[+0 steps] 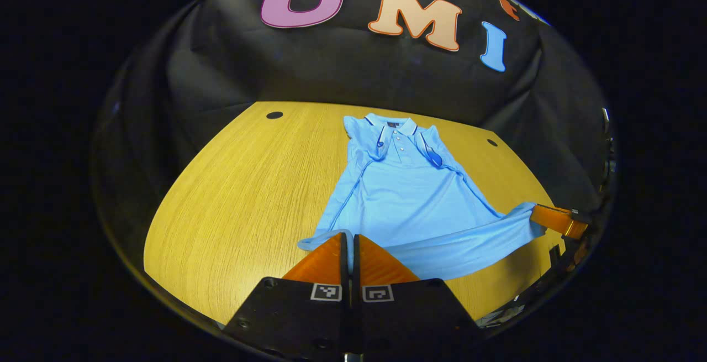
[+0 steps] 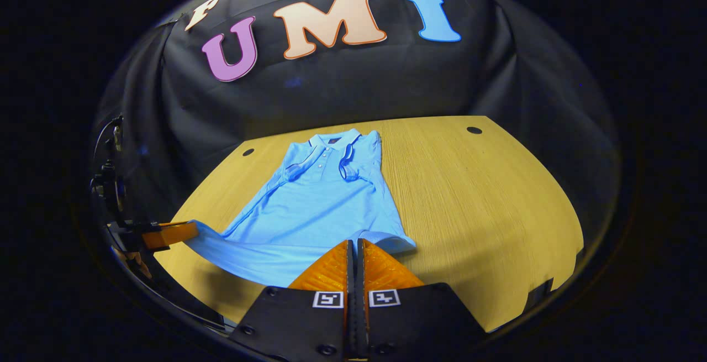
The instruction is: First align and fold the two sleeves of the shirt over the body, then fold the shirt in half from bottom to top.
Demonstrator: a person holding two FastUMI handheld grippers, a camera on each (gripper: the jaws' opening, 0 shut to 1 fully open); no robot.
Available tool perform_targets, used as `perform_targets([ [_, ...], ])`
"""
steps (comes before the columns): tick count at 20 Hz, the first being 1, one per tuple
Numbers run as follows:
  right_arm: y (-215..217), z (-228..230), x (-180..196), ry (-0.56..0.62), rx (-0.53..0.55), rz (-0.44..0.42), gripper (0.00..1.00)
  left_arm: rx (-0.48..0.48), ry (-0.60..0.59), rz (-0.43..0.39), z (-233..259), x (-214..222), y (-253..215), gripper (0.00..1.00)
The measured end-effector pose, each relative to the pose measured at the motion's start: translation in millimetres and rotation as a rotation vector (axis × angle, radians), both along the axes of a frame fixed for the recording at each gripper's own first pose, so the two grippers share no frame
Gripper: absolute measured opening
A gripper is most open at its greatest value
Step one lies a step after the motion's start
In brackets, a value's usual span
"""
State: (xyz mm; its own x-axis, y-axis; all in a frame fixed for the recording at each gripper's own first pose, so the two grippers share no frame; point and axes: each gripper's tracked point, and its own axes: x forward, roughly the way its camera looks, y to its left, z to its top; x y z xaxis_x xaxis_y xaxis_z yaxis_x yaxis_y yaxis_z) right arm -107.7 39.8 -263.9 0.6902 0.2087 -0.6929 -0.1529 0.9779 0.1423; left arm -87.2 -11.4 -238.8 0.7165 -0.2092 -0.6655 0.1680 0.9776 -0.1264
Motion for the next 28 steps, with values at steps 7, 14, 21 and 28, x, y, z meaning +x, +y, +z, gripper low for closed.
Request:
perform_targets([
  [7,3.0,25.7,72.9,-0.082,0.031,-0.035,0.02,-0.027,-0.058,-0.003,28.5,65.1,-10.1,0.0],
  [14,14.2,35.4,150.6,-0.145,0.032,-0.062,0.02,-0.02,-0.113,-0.023,41.6,138.8,-23.5,0.0],
  [21,21.8,28.6,224.6,-0.19,0.021,-0.096,0.02,-0.012,-0.144,-0.043,39.6,210.3,-37.3,0.0],
  [28,24.9,-9.5,292.9,-0.186,0.006,-0.149,0.02,0.033,-0.194,-0.064,14.4,284.6,-44.6,0.0],
])
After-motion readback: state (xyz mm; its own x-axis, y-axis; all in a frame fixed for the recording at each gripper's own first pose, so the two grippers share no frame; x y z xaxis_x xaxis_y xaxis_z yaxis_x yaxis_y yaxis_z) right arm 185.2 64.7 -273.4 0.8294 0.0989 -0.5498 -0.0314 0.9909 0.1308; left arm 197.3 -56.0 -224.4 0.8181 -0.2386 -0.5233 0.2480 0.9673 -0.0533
